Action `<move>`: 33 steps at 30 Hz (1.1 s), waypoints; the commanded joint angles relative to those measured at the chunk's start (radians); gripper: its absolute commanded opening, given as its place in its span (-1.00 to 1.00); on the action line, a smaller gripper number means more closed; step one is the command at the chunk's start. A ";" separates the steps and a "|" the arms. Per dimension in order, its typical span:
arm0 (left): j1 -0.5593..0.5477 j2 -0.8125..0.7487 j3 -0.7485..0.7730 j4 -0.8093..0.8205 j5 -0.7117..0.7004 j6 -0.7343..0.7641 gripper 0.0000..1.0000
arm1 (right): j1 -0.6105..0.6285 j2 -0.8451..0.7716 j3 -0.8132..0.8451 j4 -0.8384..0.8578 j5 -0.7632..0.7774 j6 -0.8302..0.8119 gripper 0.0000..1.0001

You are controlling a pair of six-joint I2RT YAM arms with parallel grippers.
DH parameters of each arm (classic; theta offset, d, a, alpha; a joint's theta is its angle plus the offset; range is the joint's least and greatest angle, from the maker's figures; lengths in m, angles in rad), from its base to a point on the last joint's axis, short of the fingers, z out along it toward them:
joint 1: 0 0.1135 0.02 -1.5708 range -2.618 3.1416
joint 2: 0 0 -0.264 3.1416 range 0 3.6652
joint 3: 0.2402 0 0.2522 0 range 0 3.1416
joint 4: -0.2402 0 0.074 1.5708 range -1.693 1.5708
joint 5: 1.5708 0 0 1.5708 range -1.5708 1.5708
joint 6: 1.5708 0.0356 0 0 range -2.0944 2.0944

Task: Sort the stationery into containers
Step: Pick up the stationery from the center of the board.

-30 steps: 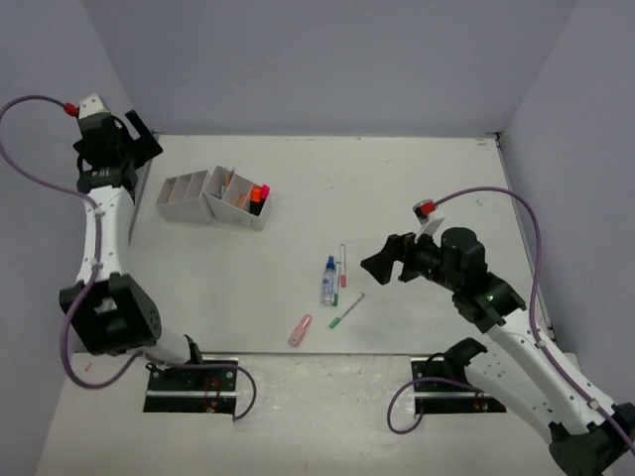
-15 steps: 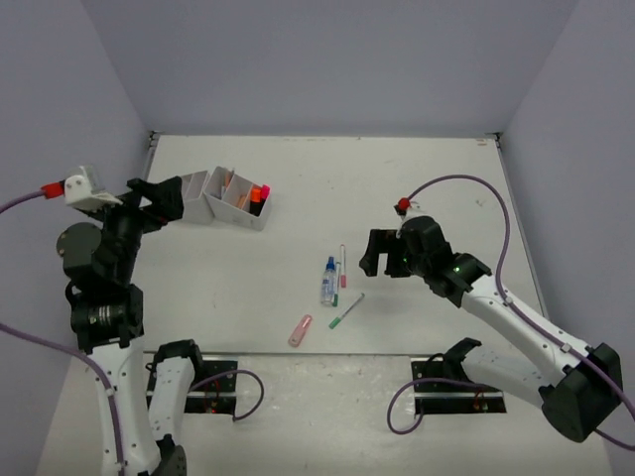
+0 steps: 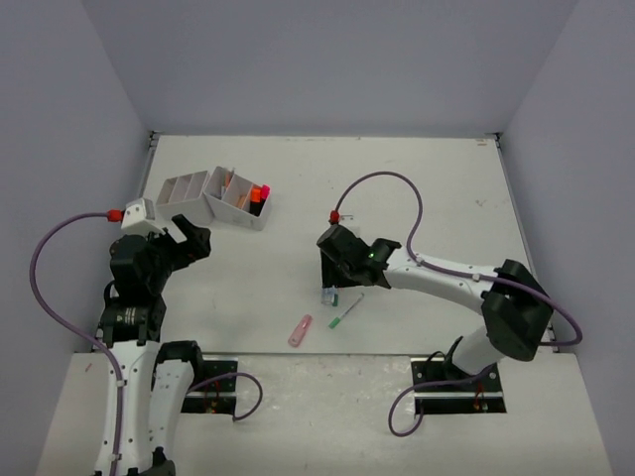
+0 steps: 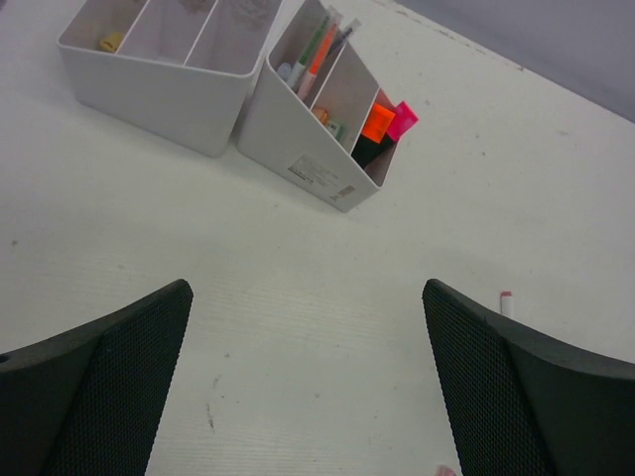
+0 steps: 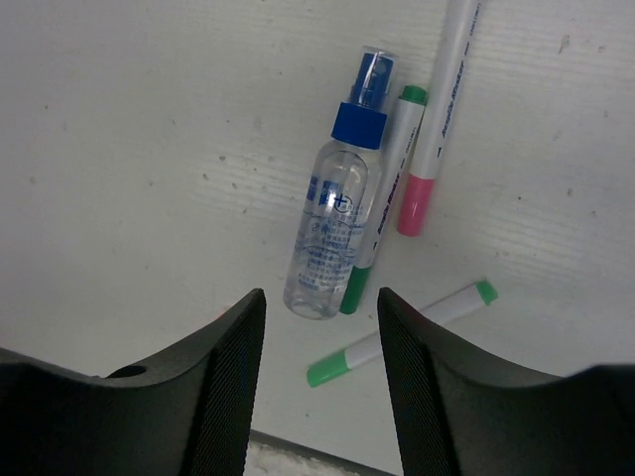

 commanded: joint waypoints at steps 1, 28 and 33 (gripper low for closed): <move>-0.011 -0.038 -0.021 0.062 -0.022 0.013 1.00 | 0.031 0.089 0.083 -0.007 0.063 0.071 -0.03; -0.067 -0.077 -0.035 0.067 -0.024 0.012 1.00 | 0.049 0.302 0.161 -0.023 0.134 0.120 -0.33; -0.066 -0.080 -0.035 0.067 -0.027 0.012 1.00 | 0.049 0.339 0.183 -0.021 0.121 0.108 -0.34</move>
